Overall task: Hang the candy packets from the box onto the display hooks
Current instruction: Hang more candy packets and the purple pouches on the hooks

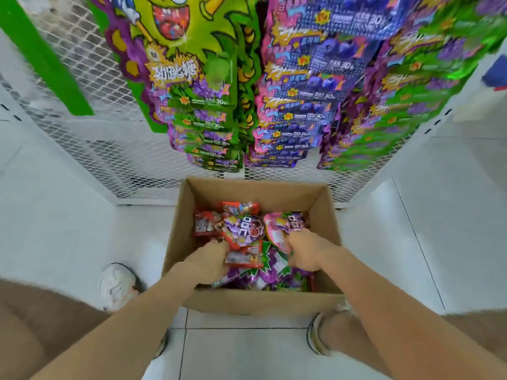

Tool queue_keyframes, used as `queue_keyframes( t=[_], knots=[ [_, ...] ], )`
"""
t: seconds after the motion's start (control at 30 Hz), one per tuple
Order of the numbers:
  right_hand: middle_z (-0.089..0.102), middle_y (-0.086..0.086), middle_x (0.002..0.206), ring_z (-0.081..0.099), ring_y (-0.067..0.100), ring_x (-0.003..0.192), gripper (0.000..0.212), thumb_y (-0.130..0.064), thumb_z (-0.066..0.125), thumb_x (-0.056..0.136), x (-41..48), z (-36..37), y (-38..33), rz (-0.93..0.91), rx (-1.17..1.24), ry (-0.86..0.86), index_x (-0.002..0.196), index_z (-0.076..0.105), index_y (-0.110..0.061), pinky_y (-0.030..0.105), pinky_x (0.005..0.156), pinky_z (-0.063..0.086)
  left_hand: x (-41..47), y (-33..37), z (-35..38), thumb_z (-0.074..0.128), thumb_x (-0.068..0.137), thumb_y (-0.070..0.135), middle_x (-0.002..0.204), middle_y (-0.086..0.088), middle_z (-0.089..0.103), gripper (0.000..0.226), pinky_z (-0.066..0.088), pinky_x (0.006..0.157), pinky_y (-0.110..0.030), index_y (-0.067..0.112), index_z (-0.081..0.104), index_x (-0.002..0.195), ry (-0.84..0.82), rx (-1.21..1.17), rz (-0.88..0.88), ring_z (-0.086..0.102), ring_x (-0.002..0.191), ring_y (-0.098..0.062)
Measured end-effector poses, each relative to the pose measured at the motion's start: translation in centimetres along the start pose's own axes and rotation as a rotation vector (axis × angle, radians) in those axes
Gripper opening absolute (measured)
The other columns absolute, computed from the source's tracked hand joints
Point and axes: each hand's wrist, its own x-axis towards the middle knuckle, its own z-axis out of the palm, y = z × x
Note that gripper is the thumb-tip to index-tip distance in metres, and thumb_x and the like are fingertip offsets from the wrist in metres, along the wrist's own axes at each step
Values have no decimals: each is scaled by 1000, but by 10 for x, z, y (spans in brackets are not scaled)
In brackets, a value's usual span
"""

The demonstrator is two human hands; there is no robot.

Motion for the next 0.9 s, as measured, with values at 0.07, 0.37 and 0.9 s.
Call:
queue_keyframes(
  t=[0.07,0.37,0.9],
  knots=[
    [64,6,113,62,28,108,24,-26,77,91,25,35,11,37,113,-10,91,54,-25,36,87,52,11,1,15,65,100,27,155,-14,37,63,49,106,-51,14,34,153,74,50,-24,49,138,-39],
    [74,7,99,70,25,94,22,-32,65,80,69,125,-28,156,332,-132,88,80,-17,38,85,62,72,15,56,64,98,40,178,10,-8,96,22,122,-70,32,0,170,-103,81,91,-8,164,-32],
    [73,10,90,74,30,87,4,-11,63,78,88,98,-93,244,406,-35,78,67,-11,41,81,64,5,-63,61,67,100,16,162,1,27,59,40,116,-31,20,47,156,-45,6,162,43,141,-20]
  ],
)
